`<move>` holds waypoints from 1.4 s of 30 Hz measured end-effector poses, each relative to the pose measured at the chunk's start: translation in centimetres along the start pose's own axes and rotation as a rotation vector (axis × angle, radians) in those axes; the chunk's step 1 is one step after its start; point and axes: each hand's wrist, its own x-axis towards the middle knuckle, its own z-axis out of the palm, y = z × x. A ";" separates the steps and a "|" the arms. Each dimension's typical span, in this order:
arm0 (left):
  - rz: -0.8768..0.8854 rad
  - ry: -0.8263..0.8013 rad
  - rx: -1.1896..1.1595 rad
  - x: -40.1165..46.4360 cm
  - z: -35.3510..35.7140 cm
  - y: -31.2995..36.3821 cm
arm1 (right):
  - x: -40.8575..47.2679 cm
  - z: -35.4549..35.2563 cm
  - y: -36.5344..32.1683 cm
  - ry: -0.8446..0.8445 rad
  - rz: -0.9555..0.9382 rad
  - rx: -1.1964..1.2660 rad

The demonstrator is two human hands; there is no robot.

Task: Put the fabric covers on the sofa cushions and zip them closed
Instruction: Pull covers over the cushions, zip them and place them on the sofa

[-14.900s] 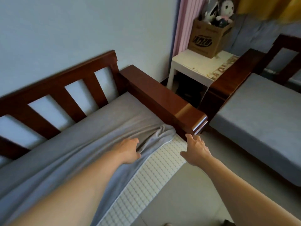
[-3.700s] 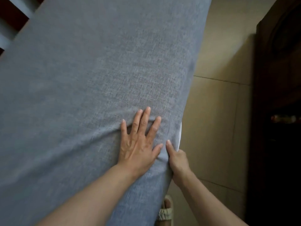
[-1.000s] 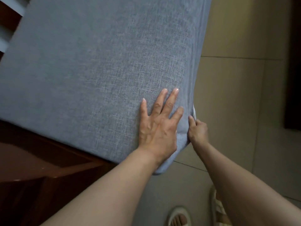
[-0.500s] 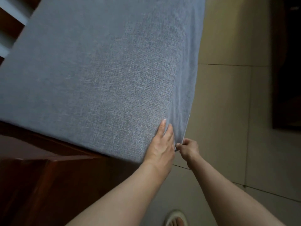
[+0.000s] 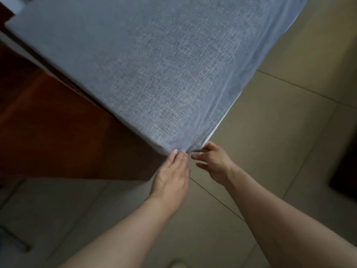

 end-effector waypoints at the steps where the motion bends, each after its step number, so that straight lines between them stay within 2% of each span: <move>1: -0.035 0.042 -0.042 0.0 0.3 0.3 | 0.1 -0.1 0.1 -0.038 -0.002 -0.023; 4: -0.139 0.207 -0.152 0.9 1.3 1.3 | 0.7 -0.1 0.5 -0.092 -0.025 -0.118; 7: -0.252 0.400 -0.361 1.9 2.8 3.1 | 1.9 -0.7 1.6 -0.104 -0.093 -0.181; 9: -0.380 0.574 -0.586 3.0 4.6 4.4 | 2.8 -1.4 1.9 -0.129 -0.151 -0.237; 10: -0.469 0.606 -0.684 3.3 5.4 4.9 | 3.1 -1.7 2.1 -0.145 -0.181 -0.275; 13: -0.861 0.584 -1.114 4.6 7.4 5.1 | 4.2 -2.3 2.5 -0.175 -0.290 -0.358; 15: -1.022 0.631 -1.514 5.8 8.8 4.7 | 4.6 -2.5 2.5 -0.191 -0.363 -0.399; 18: -0.937 0.812 -2.146 7.3 9.3 4.1 | 4.9 -2.5 2.6 -0.199 -0.424 -0.449; 20: -0.819 0.848 -2.431 7.8 8.7 4.0 | 5.0 -2.4 2.8 -0.175 -0.437 -0.465; 22: -0.761 0.869 -2.619 8.2 7.9 4.0 | 4.8 -2.1 3.2 -0.156 -0.449 -0.484; 25: -0.840 0.891 -2.667 8.7 7.3 3.7 | 4.3 -1.6 3.4 -0.131 -0.460 -0.497; 28: -0.934 0.939 -2.484 8.9 7.9 3.3 | 4.3 -1.5 3.3 -0.121 -0.460 -0.494; 30: -0.940 0.901 -2.356 8.9 9.0 3.4 | 4.6 -1.3 3.6 -0.115 -0.438 -0.503; 33: -0.928 0.850 -2.284 8.7 10.4 3.4 | 5.5 -0.7 4.0 -0.060 -0.436 -0.566; 38: -0.908 0.919 -2.294 8.4 10.2 3.6 | 5.3 -0.3 4.0 -0.109 -0.401 -0.455; 42: -0.844 0.947 -2.414 8.5 9.5 5.2 | 4.9 -1.3 5.1 -0.179 -0.467 -0.361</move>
